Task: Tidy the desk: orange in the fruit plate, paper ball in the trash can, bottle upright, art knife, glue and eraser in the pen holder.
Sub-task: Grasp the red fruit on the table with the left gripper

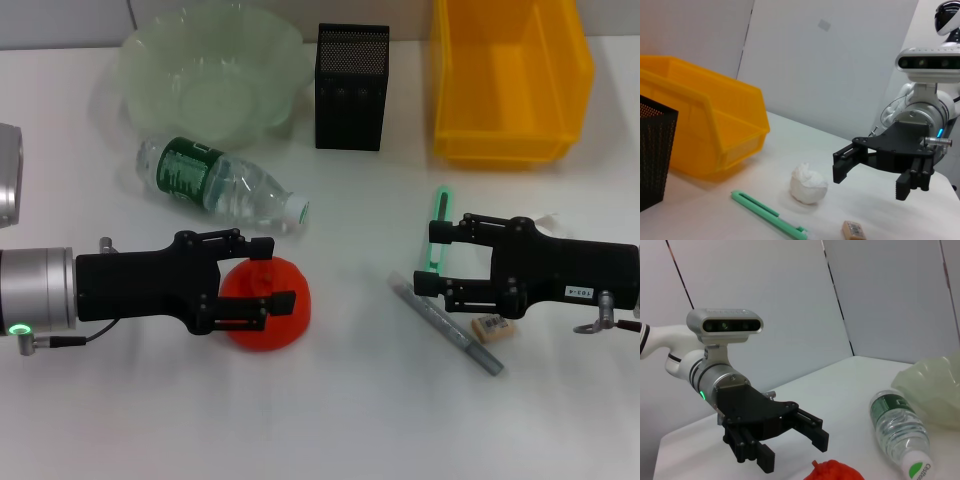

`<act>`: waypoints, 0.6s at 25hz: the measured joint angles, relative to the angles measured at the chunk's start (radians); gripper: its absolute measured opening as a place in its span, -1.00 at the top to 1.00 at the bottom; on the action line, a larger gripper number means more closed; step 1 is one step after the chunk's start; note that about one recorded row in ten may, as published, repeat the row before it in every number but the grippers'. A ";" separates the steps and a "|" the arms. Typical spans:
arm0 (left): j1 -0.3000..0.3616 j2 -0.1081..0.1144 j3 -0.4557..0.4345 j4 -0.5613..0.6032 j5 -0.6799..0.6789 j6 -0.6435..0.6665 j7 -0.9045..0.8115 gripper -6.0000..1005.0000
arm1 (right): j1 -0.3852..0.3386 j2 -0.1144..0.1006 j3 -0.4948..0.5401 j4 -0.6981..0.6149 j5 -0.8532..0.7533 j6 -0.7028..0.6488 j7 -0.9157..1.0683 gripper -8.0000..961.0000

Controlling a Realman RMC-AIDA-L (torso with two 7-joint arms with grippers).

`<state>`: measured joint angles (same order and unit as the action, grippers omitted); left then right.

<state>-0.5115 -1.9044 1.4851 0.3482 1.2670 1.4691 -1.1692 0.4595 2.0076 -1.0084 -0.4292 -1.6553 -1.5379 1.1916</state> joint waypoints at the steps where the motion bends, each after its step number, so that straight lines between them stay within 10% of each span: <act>1: 0.000 0.000 0.000 0.000 0.000 0.000 0.000 -0.59 | 0.000 0.000 0.000 0.000 0.000 0.000 0.000 -0.63; 15: 0.001 -0.004 0.000 0.000 0.000 -0.019 0.002 -0.59 | -0.001 -0.001 0.003 0.001 0.000 0.005 -0.005 -0.60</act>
<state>-0.5108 -1.9084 1.4848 0.3482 1.2672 1.4503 -1.1669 0.4582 2.0064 -1.0050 -0.4280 -1.6552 -1.5329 1.1869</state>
